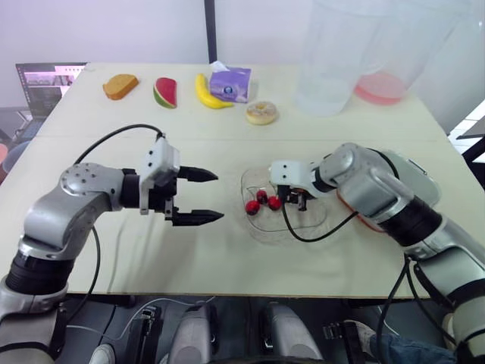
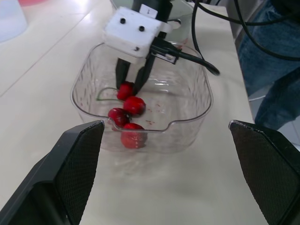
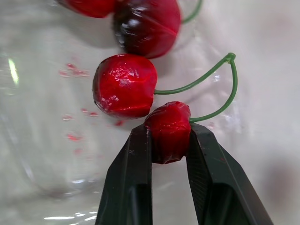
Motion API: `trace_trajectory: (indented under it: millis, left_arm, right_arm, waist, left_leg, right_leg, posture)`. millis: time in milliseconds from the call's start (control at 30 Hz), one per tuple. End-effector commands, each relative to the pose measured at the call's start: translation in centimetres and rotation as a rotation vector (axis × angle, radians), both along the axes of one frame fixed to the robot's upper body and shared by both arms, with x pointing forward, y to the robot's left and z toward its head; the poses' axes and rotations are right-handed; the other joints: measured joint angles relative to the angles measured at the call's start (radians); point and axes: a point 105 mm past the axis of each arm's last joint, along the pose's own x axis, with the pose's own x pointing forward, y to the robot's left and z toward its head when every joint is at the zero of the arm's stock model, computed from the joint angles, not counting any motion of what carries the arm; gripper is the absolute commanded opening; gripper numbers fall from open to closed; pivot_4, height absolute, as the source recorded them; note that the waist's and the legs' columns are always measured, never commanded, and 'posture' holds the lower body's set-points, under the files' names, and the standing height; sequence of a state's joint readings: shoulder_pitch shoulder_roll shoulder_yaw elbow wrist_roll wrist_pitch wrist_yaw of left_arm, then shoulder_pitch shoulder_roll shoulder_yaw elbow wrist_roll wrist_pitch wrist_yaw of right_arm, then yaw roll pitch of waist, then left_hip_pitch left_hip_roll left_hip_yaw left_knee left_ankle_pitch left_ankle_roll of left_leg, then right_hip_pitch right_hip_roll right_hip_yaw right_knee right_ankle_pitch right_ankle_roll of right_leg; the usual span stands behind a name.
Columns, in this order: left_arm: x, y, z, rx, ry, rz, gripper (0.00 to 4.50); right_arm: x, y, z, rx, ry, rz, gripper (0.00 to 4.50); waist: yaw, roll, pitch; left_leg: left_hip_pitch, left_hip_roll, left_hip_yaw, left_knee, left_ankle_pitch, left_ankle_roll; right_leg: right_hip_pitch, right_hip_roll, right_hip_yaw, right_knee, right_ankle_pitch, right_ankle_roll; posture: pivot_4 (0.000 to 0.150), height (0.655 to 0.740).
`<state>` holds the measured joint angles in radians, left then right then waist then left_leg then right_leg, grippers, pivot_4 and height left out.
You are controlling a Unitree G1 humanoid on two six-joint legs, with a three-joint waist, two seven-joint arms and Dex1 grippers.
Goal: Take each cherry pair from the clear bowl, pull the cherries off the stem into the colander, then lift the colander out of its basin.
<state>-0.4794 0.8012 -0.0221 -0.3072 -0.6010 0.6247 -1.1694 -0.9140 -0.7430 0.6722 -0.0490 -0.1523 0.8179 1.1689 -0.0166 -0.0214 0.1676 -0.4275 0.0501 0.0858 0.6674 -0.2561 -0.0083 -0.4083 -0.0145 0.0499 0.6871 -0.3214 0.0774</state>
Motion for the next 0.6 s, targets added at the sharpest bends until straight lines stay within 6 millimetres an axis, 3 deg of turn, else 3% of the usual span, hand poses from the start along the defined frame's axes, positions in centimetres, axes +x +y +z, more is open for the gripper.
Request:
trace_trajectory:
  millis: [33, 300, 433, 600]
  left_arm:
    - [-0.1, -0.1, 1.0, -0.011, -0.034, -0.011, 4.5]
    - [0.6, -0.6, 1.9, -0.059, -0.032, -0.01, 4.5]
    - [1.3, -1.3, 3.5, -0.17, 0.018, 0.011, 4.5]
    - [2.6, -2.4, 5.5, -0.357, 0.151, 0.05, 4.5]
  right_arm:
    - [-0.6, 0.2, 2.7, 0.058, -0.051, 0.007, 0.46]
    - [-3.1, -0.9, 7.3, 0.176, -0.127, -0.045, 0.46]
    - [-3.6, -0.7, 9.7, 0.288, -0.266, -0.054, 0.46]
    - [-5.4, 0.9, 10.7, 0.409, -0.473, 0.106, 0.46]
  waist:
    - [0.001, 0.0, 0.0]
    - [0.003, 0.0, 0.0]
    - [0.003, 0.0, 0.0]
    - [0.002, 0.0, 0.0]
  left_leg:
    - [0.0, 0.0, 0.0, 0.0, 0.0, 0.0]
    - [0.0, 0.0, 0.0, 0.0, 0.0, 0.0]
    - [0.0, 0.0, -0.001, 0.0, 0.0, 0.0]
    - [0.0, 0.0, -0.002, 0.0, 0.0, 0.0]
  right_leg:
    - [0.0, 0.0, 0.0, 0.0, 0.0, 0.0]
    - [0.0, -0.001, 0.0, 0.0, 0.0, 0.0]
    - [0.001, -0.001, 0.0, 0.0, 0.0, 0.0]
    - [0.001, -0.001, 0.0, 0.0, 0.0, 0.0]
  posture:
    - [0.15, 0.74]
    - [0.15, 0.74]
    - [0.15, 0.74]
    - [0.15, 0.74]
